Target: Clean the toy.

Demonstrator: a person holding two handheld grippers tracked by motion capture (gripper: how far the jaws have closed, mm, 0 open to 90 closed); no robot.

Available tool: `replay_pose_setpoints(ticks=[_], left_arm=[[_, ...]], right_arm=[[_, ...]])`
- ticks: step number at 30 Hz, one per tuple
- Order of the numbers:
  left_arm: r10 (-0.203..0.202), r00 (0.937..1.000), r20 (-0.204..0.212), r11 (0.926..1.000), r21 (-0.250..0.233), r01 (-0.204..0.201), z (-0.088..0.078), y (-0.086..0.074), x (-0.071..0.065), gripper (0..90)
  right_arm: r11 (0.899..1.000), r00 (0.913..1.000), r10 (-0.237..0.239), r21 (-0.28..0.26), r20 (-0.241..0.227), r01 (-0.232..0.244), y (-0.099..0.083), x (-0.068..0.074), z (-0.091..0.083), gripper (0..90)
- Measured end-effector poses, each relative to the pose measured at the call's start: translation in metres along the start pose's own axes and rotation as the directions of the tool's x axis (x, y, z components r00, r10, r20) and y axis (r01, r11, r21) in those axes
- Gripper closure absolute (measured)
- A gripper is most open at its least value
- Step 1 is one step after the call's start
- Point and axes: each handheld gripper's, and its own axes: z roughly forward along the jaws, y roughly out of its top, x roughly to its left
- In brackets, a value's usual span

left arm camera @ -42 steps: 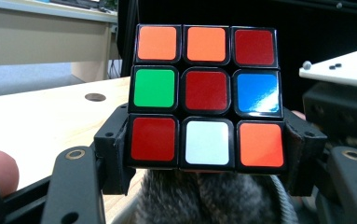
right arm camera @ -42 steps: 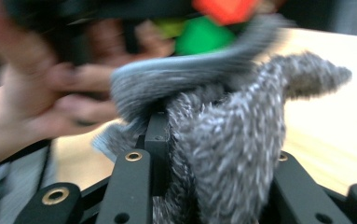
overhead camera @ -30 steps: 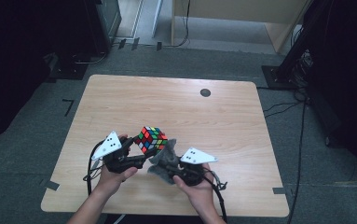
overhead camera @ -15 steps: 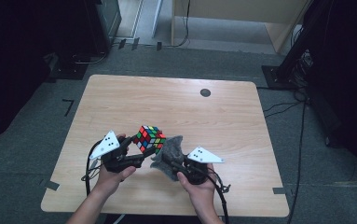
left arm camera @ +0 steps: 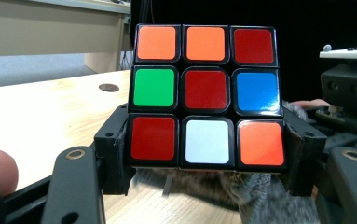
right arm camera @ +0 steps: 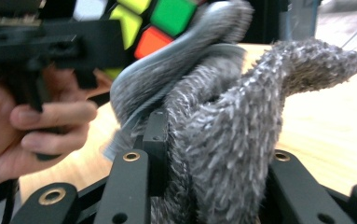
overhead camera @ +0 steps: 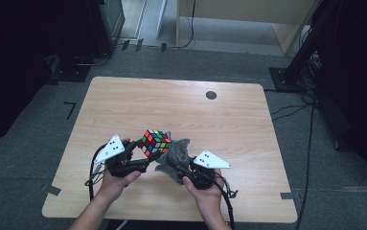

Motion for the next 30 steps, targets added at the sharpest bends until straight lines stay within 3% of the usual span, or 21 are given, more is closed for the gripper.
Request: replay_pose_setpoints(ticks=[4, 7, 13, 18, 21, 25, 27, 30], left_arm=[[0.012, 0.9999, -0.002, 0.9999, 0.01, -0.012, 0.001, -0.001, -0.002, 33.9], [0.014, 0.9999, -0.005, 0.9999, 0.008, -0.014, 0.001, -0.001, -0.001, 33.9], [0.011, 0.9999, 0.001, 0.9998, 0.016, -0.011, 0.001, -0.001, -0.001, 33.9], [0.011, 0.9999, 0.007, 0.9997, 0.024, -0.011, 0.003, -0.002, -0.001, 33.9], [-0.002, 0.9996, 0.029, 0.9999, 0.017, 0.001, 0.003, -0.002, -0.002, 33.9], [0.008, 0.9992, 0.039, 0.9999, 0.013, -0.009, 0.003, -0.001, -0.003, 33.9], [0.008, 0.9991, 0.041, 0.9999, 0.014, -0.008, 0.003, -0.001, -0.003, 33.9], [-0.006, 0.9988, 0.048, 0.9999, 0.012, 0.005, 0.002, -0.001, -0.001, 33.9]], right_arm=[[0.998, 0.9986, -0.028, 0.06, -0.044, 0.031, -0.009, 0.012, 0.012, 65.9], [0.997, 0.9978, -0.043, 0.068, -0.05, 0.047, -0.01, 0.015, 0.014, 65.9], [0.999, 0.9995, -0.024, -0.021, 0.022, 0.024, 0.009, -0.002, -0.008, 67.0], [0.997, 0.9991, -0.021, -0.079, 0.037, 0.024, 0.017, -0.009, -0.019, 68.0], [0.999, 0.9994, -0.032, -0.043, 0.016, 0.033, 0.01, -0.008, -0.011, 68.2], [0.998, 0.9974, -0.055, 0.036, -0.047, 0.057, -0.001, -0.002, 0.005, 68.2], [0.996, 0.9962, -0.067, 0.048, -0.055, 0.07, -0.001, -0.002, 0.006, 68.1], [0.999, 0.9979, -0.049, 0.02, -0.043, 0.05, 0.005, -0.007, -0.001, 68.4]])
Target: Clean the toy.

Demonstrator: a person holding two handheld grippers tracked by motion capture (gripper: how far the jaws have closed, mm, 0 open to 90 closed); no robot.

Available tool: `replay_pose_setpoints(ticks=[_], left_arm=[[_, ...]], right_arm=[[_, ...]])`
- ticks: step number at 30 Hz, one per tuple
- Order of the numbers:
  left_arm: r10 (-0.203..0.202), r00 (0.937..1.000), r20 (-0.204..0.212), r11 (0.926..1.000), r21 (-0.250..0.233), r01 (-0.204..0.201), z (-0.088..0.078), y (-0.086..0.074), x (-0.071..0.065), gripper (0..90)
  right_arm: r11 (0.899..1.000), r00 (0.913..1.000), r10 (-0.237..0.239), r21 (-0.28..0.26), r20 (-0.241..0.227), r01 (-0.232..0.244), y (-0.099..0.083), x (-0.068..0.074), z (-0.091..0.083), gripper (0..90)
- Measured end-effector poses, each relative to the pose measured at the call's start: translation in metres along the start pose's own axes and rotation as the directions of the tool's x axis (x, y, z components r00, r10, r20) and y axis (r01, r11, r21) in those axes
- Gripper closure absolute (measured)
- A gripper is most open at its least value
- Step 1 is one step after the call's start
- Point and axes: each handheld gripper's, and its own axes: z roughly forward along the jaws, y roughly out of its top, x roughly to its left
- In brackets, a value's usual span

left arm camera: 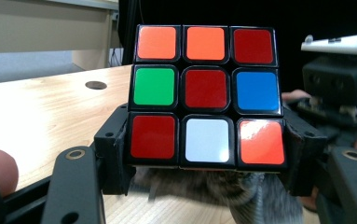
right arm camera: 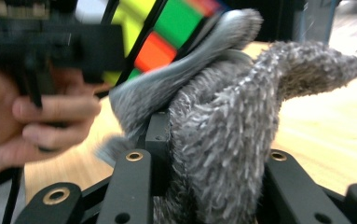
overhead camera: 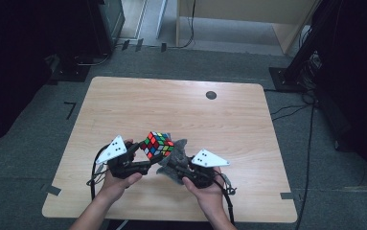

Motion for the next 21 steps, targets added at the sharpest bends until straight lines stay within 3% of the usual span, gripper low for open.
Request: replay_pose_setpoints(ticks=[2, 4, 7, 10, 12, 14, 18, 21], left_arm=[[0.002, 1.0, 0.002, 1.0, 0.004, -0.002, 0.0, 0.0, 0.0, 33.9], [0.005, 1.0, 0.008, 0.9999, 0.014, -0.005, 0.001, -0.001, -0.001, 33.9], [0.011, 0.9999, 0.011, 0.9998, 0.018, -0.011, 0.003, -0.001, -0.002, 33.9], [0.017, 0.9998, 0.01, 0.9997, 0.018, -0.017, 0.002, -0.001, -0.003, 33.9], [0.015, 0.9998, 0.008, 0.9997, 0.016, -0.016, 0.002, -0.001, -0.002, 33.9], [0.016, 0.9998, 0.009, 0.9997, 0.016, -0.016, 0.001, -0.001, -0.002, 33.9], [0.015, 0.9997, 0.02, 0.9997, 0.021, -0.016, 0.003, -0.002, -0.003, 33.9], [0.021, 0.9996, 0.017, 0.9994, 0.028, -0.021, 0.004, -0.003, -0.004, 33.9]], right_arm=[[1.0, 0.9999, 0.01, -0.018, 0.007, -0.01, 0.003, -0.002, -0.004, 68.4], [0.997, 0.999, 0.026, -0.069, 0.038, -0.023, 0.008, -0.008, -0.013, 68.5], [0.998, 0.999, 0.022, -0.068, 0.039, -0.019, 0.008, -0.008, -0.014, 68.6], [1.0, 0.9999, 0.015, -0.01, 0.001, -0.015, -0.001, -0.003, -0.002, 68.3], [0.999, 0.9996, -0.012, 0.043, -0.025, 0.013, -0.002, -0.002, 0.003, 68.1], [0.998, 0.9993, -0.029, 0.047, -0.024, 0.03, -0.002, -0.002, 0.003, 68.2], [1.0, 0.9995, -0.017, -0.024, 0.025, 0.018, 0.01, -0.008, -0.013, 68.3], [0.999, 0.9992, -0.01, -0.041, 0.038, 0.011, 0.011, -0.011, -0.016, 68.4]])
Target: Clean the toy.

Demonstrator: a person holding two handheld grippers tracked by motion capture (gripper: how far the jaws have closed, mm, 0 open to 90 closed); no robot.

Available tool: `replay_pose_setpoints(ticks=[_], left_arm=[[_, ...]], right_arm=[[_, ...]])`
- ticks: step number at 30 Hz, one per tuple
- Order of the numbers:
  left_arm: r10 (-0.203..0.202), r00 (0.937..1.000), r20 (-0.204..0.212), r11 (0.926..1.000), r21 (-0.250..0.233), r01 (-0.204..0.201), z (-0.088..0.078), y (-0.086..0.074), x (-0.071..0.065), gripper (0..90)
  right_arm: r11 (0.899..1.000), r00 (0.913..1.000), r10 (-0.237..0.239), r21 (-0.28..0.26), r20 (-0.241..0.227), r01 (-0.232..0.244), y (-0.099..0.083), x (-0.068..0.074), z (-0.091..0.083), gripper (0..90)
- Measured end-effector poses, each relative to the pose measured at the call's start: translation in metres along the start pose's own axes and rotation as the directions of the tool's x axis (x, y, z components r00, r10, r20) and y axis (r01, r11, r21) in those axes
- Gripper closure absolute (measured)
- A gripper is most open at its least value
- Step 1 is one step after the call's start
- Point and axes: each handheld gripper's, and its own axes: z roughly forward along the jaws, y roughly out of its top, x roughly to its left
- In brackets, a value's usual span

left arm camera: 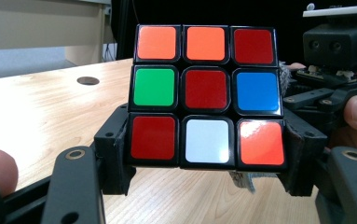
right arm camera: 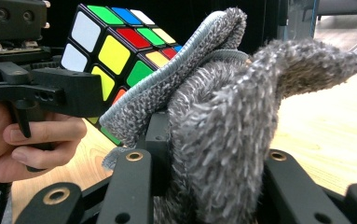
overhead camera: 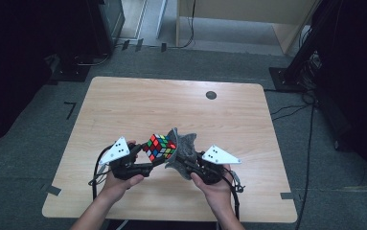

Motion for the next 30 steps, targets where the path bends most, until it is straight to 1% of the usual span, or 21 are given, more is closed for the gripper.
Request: replay_pose_setpoints(ticks=[3, 5, 6, 7, 9, 12, 14, 15, 16, 17, 20, 21, 22, 24, 25, 26, 27, 28, 30], left_arm=[[0.0, 1.0, -0.002, 1.0, -0.004, 0.0, -0.001, 0.001, 0.0, 33.9], [0.001, 1.0, -0.003, 1.0, -0.006, -0.001, -0.002, 0.002, -0.001, 33.9], [0.001, 1.0, -0.003, 1.0, -0.006, -0.001, -0.002, 0.002, -0.001, 33.9], [0.002, 1.0, -0.002, 1.0, -0.007, -0.002, -0.002, 0.002, -0.001, 33.9], [0.003, 1.0, 0.004, 1.0, -0.006, -0.003, -0.001, 0.001, -0.001, 33.9], [0.012, 0.9999, 0.005, 0.9999, 0.007, -0.012, 0.001, 0.0, -0.002, 33.9], [0.012, 0.9999, 0.003, 0.9998, 0.013, -0.012, 0.002, -0.001, -0.003, 33.9], [0.016, 0.9999, 0.003, 0.9998, 0.014, -0.016, 0.003, -0.001, -0.003, 33.8], [0.018, 0.9998, 0.003, 0.9997, 0.015, -0.018, 0.003, -0.001, -0.004, 33.9], [0.019, 0.9998, 0.006, 0.9997, 0.013, -0.019, 0.003, -0.001, -0.005, 33.9], [0.021, 0.9997, 0.009, 0.9997, 0.013, -0.022, 0.004, -0.001, -0.006, 33.9], [0.021, 0.9997, 0.009, 0.9997, 0.013, -0.022, 0.004, -0.001, -0.006, 33.9], [0.018, 0.9998, 0.012, 0.9998, 0.011, -0.018, 0.003, -0.001, -0.006, 33.9], [0.014, 0.9998, 0.016, 0.9999, 0.009, -0.014, 0.003, -0.001, -0.006, 33.9], [0.014, 0.9998, 0.016, 0.9999, 0.009, -0.014, 0.003, -0.001, -0.006, 33.9], [0.015, 0.9997, 0.02, 0.9998, 0.009, -0.015, 0.004, -0.001, -0.006, 33.9], [0.015, 0.9996, 0.022, 0.9998, 0.012, -0.016, 0.004, -0.002, -0.007, 33.9], [0.021, 0.9996, 0.02, 0.9997, 0.016, -0.021, 0.005, -0.002, -0.008, 33.9], [0.026, 0.9995, 0.02, 0.9995, 0.02, -0.026, 0.006, -0.002, -0.009, 33.9]], right_arm=[[1.0, 0.9998, 0.002, 0.025, -0.022, -0.001, -0.006, 0.003, 0.006, 68.3], [0.997, 0.9985, -0.008, 0.076, -0.055, 0.012, -0.009, 0.007, 0.013, 68.0], [0.995, 0.9978, -0.023, 0.093, -0.062, 0.029, -0.01, 0.008, 0.014, 67.9], [0.995, 0.9977, -0.035, 0.096, -0.058, 0.04, -0.009, 0.009, 0.014, 67.9], [0.996, 0.9986, -0.034, 0.081, -0.042, 0.037, -0.005, 0.006, 0.01, 67.9], [1.0, 0.9999, -0.009, 0.02, -0.004, 0.009, 0.002, -0.001, -0.001, 68.0], [1.0, 0.9999, 0.006, -0.005, 0.012, -0.006, 0.004, -0.005, -0.005, 68.0], [1.0, 0.9999, 0.01, -0.004, 0.01, -0.01, 0.004, -0.006, -0.006, 68.0], [1.0, 1.0, 0.0, 0.0, 0.007, 0.0, 0.003, -0.007, -0.004, 68.0], [1.0, 1.0, -0.008, 0.009, 0.006, 0.008, 0.001, -0.006, -0.003, 67.9], [0.997, 0.9987, -0.043, 0.064, -0.027, 0.044, -0.005, 0.0, 0.006, 67.6], [0.996, 0.9983, -0.051, 0.073, -0.029, 0.053, -0.006, 0.001, 0.007, 67.6], [0.996, 0.9984, -0.049, 0.071, -0.026, 0.051, -0.006, 0.001, 0.007, 67.6], [0.998, 0.9992, -0.036, 0.048, -0.019, 0.037, -0.002, -0.002, 0.003, 67.6], [0.998, 0.9992, -0.036, 0.048, -0.019, 0.037, -0.002, -0.002, 0.003, 67.6], [1.0, 0.9999, -0.014, 0.002, -0.004, 0.014, 0.003, -0.006, -0.004, 67.7], [1.0, 1.0, 0.0, -0.017, 0.002, 0.0, 0.005, -0.007, -0.008, 67.8], [0.999, 0.9999, -0.001, -0.035, 0.013, 0.002, 0.007, -0.008, -0.01, 67.8], [0.999, 0.9997, -0.004, -0.05, 0.024, 0.005, 0.009, -0.009, -0.014, 67.8]])
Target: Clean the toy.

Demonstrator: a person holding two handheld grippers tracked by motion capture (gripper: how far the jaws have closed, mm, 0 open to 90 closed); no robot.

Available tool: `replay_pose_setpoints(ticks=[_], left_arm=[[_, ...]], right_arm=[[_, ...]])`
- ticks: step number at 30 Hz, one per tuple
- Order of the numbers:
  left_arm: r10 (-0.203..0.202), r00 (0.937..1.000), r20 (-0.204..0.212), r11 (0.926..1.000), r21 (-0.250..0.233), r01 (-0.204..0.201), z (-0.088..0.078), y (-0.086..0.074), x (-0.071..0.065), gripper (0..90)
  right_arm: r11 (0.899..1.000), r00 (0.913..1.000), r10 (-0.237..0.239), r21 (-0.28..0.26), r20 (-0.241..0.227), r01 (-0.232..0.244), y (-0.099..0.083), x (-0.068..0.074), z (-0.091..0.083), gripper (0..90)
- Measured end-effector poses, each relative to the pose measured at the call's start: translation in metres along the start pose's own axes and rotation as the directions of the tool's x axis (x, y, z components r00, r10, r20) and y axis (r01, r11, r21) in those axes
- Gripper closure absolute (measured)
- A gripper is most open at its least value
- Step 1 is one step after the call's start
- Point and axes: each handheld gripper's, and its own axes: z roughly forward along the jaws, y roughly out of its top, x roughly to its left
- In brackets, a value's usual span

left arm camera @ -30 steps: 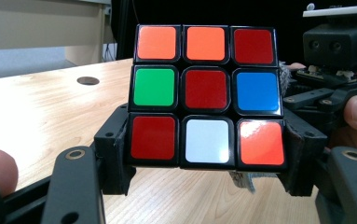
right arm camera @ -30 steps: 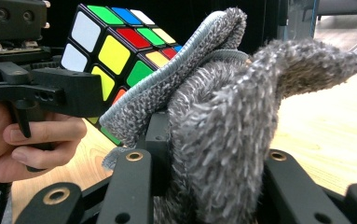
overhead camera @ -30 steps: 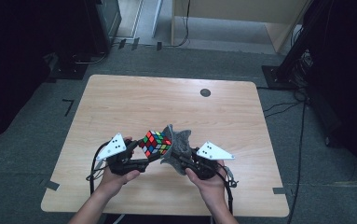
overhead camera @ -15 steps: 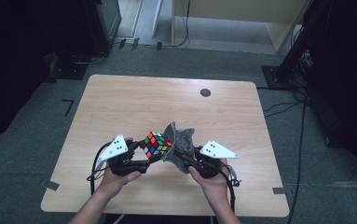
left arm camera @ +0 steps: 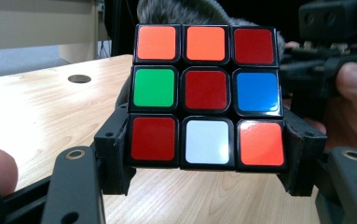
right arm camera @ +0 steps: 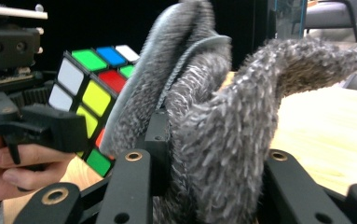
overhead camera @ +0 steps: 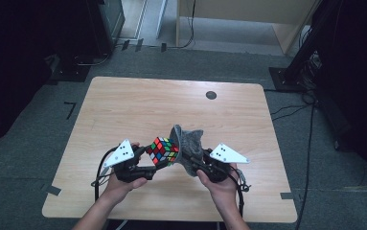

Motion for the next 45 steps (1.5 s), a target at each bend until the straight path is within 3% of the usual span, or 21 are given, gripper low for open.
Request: replay_pose_setpoints(ticks=[8, 10, 15, 16, 19, 21, 23, 26, 30, 33, 34, 36, 39, 43, 45], left_arm=[[0.014, 0.9996, 0.025, 0.9996, 0.023, -0.015, 0.006, -0.003, -0.007, 33.9], [0.041, 0.9988, 0.029, 0.998, 0.048, -0.042, 0.012, -0.006, -0.013, 33.9], [0.094, 0.9954, 0.018, 0.9919, 0.084, -0.096, 0.018, -0.01, -0.02, 33.9], [0.127, 0.9919, 0.009, 0.9867, 0.101, -0.127, 0.02, -0.011, -0.024, 33.9], [0.161, 0.9869, 0.002, 0.9813, 0.106, -0.161, 0.021, -0.012, -0.027, 33.9], [0.163, 0.9866, 0.002, 0.9822, 0.094, -0.163, 0.019, -0.01, -0.028, 33.9], [0.163, 0.9867, 0.005, 0.983, 0.085, -0.162, 0.018, -0.009, -0.028, 33.9], [0.147, 0.9891, 0.004, 0.9871, 0.063, -0.147, 0.013, -0.004, -0.026, 33.9], [0.122, 0.9926, 0.003, 0.9912, 0.053, -0.121, 0.011, -0.004, -0.02, 33.8], [0.136, 0.9906, -0.015, 0.9886, 0.068, -0.135, 0.013, -0.006, -0.019, 33.8], [0.172, 0.984, -0.046, 0.9807, 0.102, -0.167, 0.015, -0.009, -0.02, 33.8], [0.19, 0.9804, -0.051, 0.9766, 0.112, -0.184, 0.016, -0.01, -0.022, 33.8], [0.198, 0.9792, -0.043, 0.9763, 0.097, -0.193, 0.016, -0.008, -0.026, 33.8], [0.179, 0.9836, -0.02, 0.9824, 0.057, -0.178, 0.012, -0.006, -0.025, 33.8], [0.168, 0.9856, -0.024, 0.9844, 0.058, -0.166, 0.011, -0.005, -0.021, 33.8]], right_arm=[[0.998, 0.9995, 0.018, -0.059, 0.027, -0.016, 0.005, 0.0, -0.007, 68.4], [0.994, 0.9985, 0.052, -0.093, 0.016, -0.051, 0.007, -0.001, -0.012, 68.4], [0.99, 0.9981, 0.061, -0.124, -0.013, -0.062, 0.012, 0.004, -0.015, 68.4], [0.991, 0.9973, 0.051, -0.121, -0.053, -0.057, 0.015, 0.011, -0.013, 68.3], [0.994, 0.9961, 0.021, -0.102, -0.086, -0.03, 0.017, 0.022, -0.01, 68.0], [0.994, 0.9964, 0.036, -0.097, -0.077, -0.043, 0.018, 0.023, -0.009, 68.2], [0.992, 0.993, 0.087, -0.083, -0.079, -0.094, 0.016, 0.018, -0.009, 68.7], [0.988, 0.9887, 0.144, -0.055, -0.041, -0.146, 0.008, 0.007, -0.007, 69.0], [0.989, 0.9881, 0.151, 0.001, 0.031, -0.151, 0.002, 0.0, -0.005, 69.1], [0.982, 0.9823, 0.187, -0.012, 0.015, -0.186, 0.005, 0.001, -0.007, 69.2], [0.981, 0.9816, 0.191, -0.041, -0.012, -0.191, 0.009, 0.007, -0.009, 69.2], [0.987, 0.988, 0.153, -0.042, -0.02, -0.154, 0.012, 0.014, -0.008, 69.2], [0.991, 0.9915, 0.13, -0.033, -0.01, -0.13, 0.008, 0.013, -0.004, 69.2], [0.983, 0.9818, 0.184, 0.009, 0.047, -0.185, -0.002, -0.002, -0.003, 69.7], [0.98, 0.9787, 0.201, 0.008, 0.043, -0.201, -0.002, -0.004, -0.003, 69.7]])
